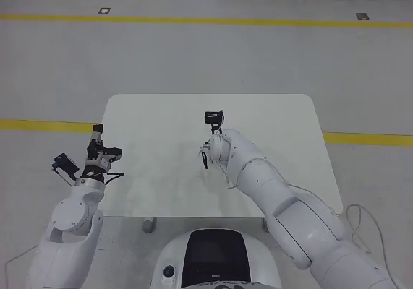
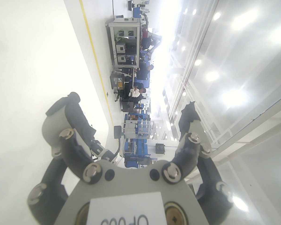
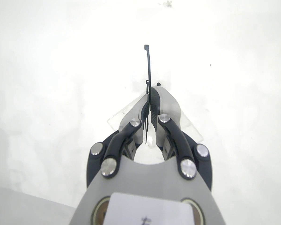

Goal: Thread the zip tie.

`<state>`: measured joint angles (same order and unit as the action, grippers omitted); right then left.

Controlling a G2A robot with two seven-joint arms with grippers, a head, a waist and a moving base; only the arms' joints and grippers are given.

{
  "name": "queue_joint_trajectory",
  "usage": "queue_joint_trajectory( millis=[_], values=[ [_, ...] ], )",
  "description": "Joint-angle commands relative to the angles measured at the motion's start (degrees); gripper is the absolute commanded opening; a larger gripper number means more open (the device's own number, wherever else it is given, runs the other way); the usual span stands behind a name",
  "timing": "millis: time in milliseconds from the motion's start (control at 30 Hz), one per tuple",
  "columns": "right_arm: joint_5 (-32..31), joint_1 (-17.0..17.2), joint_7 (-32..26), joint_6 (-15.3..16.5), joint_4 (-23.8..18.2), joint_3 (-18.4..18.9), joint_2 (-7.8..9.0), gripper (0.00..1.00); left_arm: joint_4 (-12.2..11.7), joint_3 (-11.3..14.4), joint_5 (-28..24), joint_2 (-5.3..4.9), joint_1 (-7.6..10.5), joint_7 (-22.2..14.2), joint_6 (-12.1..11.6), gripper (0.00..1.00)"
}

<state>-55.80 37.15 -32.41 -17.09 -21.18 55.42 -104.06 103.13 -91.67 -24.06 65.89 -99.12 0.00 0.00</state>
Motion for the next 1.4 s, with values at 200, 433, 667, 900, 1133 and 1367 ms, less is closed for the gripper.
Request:
queue_joint_trajectory(
  millis=[200,433,667,900,1133,1367],
  values=[
    [-6.4,9.5,-7.9,0.5,-20.9,4.3,5.37,0.00,0.0,0.0,0.0,0.00,0.00,0.0,0.0,1.00],
    [-10.2,24.0,-18.2,6.9,-47.8,12.1,10.06,0.00,0.0,0.0,0.0,0.00,0.00,0.0,0.0,1.00],
    [-7.7,28.2,-20.4,11.6,-54.2,14.7,11.14,0.00,0.0,0.0,0.0,0.00,0.00,0.0,0.0,1.00],
    [-7.7,28.2,-20.4,11.6,-54.2,14.7,11.14,0.00,0.0,0.0,0.0,0.00,0.00,0.0,0.0,1.00],
    [1.9,29.9,-16.3,16.9,-54.0,16.8,11.37,0.00,0.0,0.0,0.0,0.00,0.00,0.0,0.0,1.00],
    [14.0,29.1,-16.3,27.9,-50.0,18.1,11.86,0.00,0.0,0.0,0.0,0.00,0.00,0.0,0.0,1.00]
  ],
)
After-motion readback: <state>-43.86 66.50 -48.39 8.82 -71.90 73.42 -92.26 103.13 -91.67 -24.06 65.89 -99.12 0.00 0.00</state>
